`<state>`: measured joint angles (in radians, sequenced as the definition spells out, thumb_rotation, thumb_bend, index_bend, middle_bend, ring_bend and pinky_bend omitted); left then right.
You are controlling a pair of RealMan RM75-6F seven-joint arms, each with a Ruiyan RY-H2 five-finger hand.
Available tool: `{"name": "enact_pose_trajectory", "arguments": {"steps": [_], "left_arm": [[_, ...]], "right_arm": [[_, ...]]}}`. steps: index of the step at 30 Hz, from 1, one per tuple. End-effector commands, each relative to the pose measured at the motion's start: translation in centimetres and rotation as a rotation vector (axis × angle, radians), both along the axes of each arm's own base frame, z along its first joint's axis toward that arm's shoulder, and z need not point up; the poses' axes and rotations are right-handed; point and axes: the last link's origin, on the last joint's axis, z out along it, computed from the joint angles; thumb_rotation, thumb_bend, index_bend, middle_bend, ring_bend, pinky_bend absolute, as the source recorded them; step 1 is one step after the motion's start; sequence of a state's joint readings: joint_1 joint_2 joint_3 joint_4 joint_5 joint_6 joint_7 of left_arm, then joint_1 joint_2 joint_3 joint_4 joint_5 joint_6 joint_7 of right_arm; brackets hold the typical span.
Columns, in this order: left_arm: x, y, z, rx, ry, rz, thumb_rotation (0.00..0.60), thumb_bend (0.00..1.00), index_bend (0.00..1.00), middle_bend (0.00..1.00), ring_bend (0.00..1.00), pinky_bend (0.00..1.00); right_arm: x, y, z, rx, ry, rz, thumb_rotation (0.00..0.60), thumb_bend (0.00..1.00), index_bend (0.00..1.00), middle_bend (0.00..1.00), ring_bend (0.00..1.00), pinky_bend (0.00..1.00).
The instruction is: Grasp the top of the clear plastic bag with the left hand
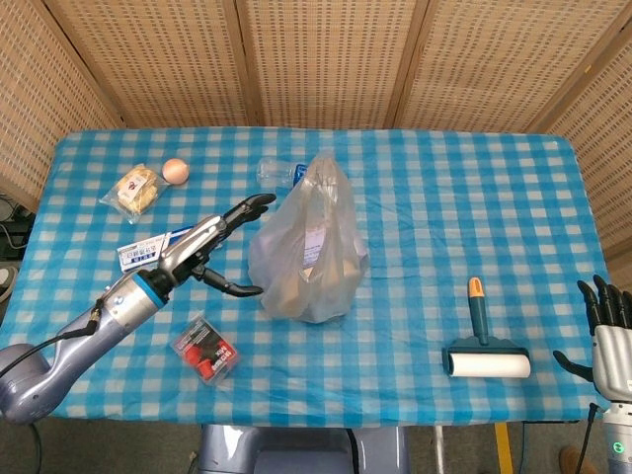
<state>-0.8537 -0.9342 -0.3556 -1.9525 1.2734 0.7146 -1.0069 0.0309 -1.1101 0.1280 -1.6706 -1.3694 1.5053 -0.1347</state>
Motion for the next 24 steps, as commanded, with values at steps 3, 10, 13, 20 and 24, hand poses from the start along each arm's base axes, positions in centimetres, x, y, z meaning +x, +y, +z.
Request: {"name": "enact_pose_trajectory", "arguments": {"steps": [3,10,13,20,24], "left_arm": [[3.1,1.2,-0.4,-0.011,-0.011,-0.017,0.600,0.00,0.00,0.00,0.00,0.00],[5.2,1.9,-1.2,-0.050,0.000,-0.003,0.600,0.00,0.00,0.00,0.00,0.00],[5.8,2.2,-1.6,-0.077,0.009,0.019,0.600,0.00,0.00,0.00,0.00,0.00],[7.6,3.1,-2.4,-0.107,-0.006,0.039,0.600,0.00,0.00,0.00,0.00,0.00],[8.7,3.4,-3.0,-0.117,-0.028,0.040,0.600,0.00,0.00,0.00,0.00,0.00]], "right_arm": [[-0.1,-0.1,0.1,-0.003,-0.001,-0.004,0.600,0.00,0.00,0.00,0.00,0.00],[-0.2,-0.1,0.3,-0.008,-0.006,-0.006,0.600,0.00,0.00,0.00,0.00,0.00],[-0.2,-0.1,0.4,-0.011,-0.007,-0.005,0.600,0.00,0.00,0.00,0.00,0.00],[-0.3,-0.1,0.6,-0.014,-0.013,-0.006,0.600,0.00,0.00,0.00,0.00,0.00],[-0.3,-0.1,0.6,-0.014,-0.015,-0.007,0.600,0.00,0.00,0.00,0.00,0.00]]}}
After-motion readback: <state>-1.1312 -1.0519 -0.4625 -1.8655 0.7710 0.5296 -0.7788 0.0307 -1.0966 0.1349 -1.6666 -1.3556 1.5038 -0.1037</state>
